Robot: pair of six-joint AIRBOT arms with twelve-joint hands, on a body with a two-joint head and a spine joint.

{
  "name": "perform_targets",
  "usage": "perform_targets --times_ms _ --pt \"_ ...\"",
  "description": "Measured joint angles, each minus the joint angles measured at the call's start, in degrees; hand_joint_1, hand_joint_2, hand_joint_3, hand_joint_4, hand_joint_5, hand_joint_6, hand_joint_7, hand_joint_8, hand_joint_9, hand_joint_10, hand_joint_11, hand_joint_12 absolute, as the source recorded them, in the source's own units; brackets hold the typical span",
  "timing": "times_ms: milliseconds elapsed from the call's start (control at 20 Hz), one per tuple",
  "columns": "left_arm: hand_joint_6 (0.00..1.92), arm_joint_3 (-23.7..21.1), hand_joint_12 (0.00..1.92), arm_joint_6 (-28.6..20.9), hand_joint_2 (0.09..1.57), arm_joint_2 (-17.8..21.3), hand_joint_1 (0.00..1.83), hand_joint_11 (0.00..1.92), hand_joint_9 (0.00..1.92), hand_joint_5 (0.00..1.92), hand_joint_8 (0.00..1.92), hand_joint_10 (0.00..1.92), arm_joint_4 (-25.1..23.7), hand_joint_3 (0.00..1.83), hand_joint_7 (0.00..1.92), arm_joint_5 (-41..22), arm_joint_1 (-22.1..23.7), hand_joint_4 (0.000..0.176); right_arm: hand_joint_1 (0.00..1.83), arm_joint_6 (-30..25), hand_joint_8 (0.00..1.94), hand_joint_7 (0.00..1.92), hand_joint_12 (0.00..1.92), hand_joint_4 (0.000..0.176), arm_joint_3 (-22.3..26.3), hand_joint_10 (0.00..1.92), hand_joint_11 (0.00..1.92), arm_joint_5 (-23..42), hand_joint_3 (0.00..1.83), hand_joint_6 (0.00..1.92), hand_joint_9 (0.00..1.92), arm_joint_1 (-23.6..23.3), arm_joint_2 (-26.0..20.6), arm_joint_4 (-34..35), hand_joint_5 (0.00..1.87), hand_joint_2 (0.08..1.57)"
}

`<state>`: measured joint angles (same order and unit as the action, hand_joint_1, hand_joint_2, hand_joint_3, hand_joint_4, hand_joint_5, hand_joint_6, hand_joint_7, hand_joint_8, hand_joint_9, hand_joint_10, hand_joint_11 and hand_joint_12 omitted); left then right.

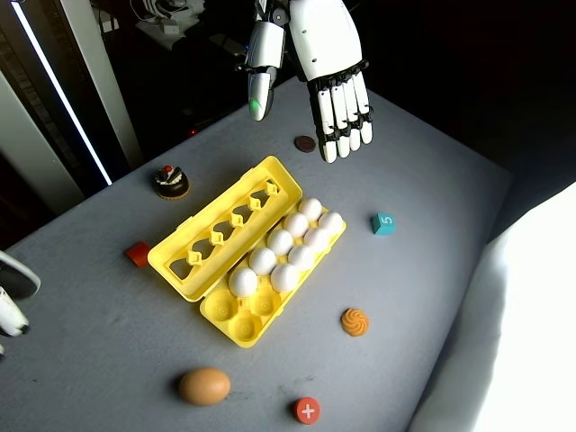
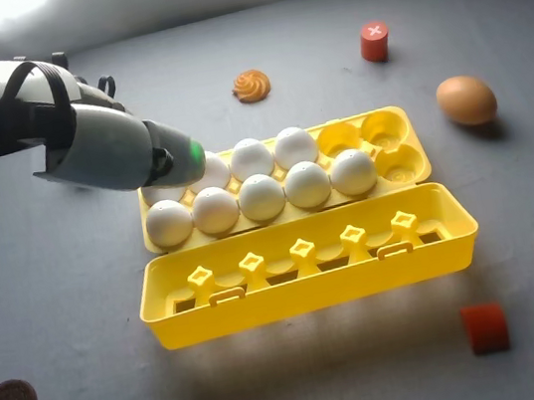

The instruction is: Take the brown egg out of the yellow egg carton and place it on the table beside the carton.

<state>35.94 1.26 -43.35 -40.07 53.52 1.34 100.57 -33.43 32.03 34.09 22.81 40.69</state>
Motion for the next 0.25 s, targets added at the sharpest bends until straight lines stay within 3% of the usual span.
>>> perform_targets --times_ms 150,200,250 --pt "0.01 0.00 0.01 0.00 1.20 0.00 0.00 0.01 0.05 0.15 0.00 0.00 0.07 0.00 0.10 -0.07 0.11 0.000 0.74 1.79 1.94 1.57 1.92 0.008 1.05 1.92 1.86 1.01 0.01 1.92 1.69 0.00 -1.40 1.97 1.40 1.50" --pt "0.01 0.00 0.02 0.00 1.20 0.00 0.00 0.02 0.06 0.16 0.01 0.01 0.02 0.00 0.11 -0.13 0.11 0.000 0.70 2.40 1.94 1.57 1.92 0.018 1.53 1.92 1.85 0.87 0.01 1.92 1.68 0.00 -1.57 2.69 1.37 1.50" --pt "0.00 0.00 0.02 0.00 1.19 0.00 0.00 0.01 0.05 0.15 0.00 0.00 -0.07 0.00 0.10 -0.09 0.11 0.000 0.64 2.58 1.94 1.57 1.92 0.090 2.14 1.92 1.85 0.61 0.00 1.92 1.67 -0.07 -1.79 2.86 1.34 1.52"
